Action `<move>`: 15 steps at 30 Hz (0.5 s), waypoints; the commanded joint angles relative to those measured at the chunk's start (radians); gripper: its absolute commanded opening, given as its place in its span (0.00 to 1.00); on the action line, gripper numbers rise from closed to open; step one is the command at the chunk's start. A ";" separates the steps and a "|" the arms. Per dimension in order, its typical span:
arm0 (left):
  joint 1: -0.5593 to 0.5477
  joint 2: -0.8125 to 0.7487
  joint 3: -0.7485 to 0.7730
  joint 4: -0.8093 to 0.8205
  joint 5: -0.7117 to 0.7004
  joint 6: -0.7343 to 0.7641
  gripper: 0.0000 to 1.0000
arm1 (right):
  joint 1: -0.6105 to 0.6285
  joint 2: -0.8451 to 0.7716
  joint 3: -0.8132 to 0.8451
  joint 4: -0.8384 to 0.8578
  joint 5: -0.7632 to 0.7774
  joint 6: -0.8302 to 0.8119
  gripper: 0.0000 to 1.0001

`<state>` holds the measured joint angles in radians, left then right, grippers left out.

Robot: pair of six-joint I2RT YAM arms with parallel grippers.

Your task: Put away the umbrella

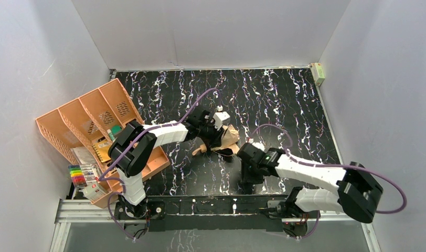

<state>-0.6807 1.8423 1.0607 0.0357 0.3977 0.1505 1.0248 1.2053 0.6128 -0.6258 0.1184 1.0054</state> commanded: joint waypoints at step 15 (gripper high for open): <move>0.017 -0.005 -0.057 -0.139 -0.085 0.047 0.00 | -0.266 0.252 0.236 -0.011 0.133 -0.230 0.77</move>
<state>-0.6769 1.8282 1.0424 0.0444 0.3950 0.1646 0.7666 1.4227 0.8017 -0.6605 0.2352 0.8249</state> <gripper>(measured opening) 0.329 0.783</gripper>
